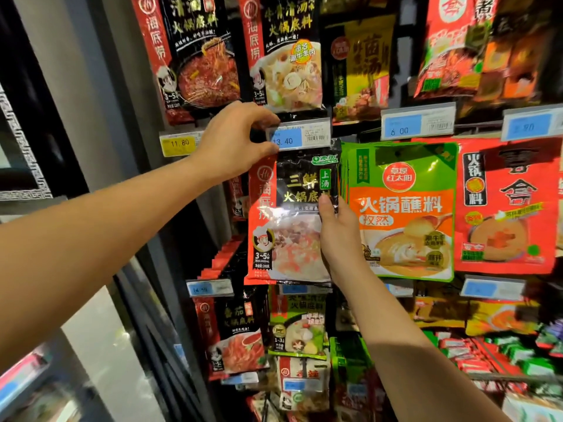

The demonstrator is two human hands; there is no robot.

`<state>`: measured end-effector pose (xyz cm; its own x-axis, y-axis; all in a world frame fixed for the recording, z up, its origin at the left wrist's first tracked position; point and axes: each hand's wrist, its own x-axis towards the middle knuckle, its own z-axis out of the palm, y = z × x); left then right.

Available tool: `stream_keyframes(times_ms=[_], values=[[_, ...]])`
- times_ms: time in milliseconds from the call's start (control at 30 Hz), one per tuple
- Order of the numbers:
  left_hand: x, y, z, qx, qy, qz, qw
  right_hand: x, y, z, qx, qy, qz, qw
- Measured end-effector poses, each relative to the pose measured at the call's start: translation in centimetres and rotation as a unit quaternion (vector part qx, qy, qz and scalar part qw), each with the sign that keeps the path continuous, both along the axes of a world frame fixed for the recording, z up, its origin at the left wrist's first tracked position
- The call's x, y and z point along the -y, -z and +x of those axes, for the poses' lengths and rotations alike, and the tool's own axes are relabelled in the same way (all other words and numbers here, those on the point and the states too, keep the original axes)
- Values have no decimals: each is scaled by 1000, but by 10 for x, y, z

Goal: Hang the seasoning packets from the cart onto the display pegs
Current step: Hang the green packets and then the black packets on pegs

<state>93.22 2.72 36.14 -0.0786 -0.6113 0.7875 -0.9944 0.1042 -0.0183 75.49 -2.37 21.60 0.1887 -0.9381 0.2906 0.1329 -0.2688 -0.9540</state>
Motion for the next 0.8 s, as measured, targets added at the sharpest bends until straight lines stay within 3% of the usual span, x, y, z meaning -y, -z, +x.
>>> stream_keyframes(times_ms=[367,467,633,800], values=[[0,3,3,-12,8,11,1000,13,-7,7,-24,4,8,1000],[-2,7,0,-9,11,12,1000,25,2,16,-120,63,-29,990],[-1,14,-5,-21,15,-3,1000,21,25,29,-229,106,-194,948],[1,19,-1,-26,18,1,999,55,16,53,-297,130,-121,938]])
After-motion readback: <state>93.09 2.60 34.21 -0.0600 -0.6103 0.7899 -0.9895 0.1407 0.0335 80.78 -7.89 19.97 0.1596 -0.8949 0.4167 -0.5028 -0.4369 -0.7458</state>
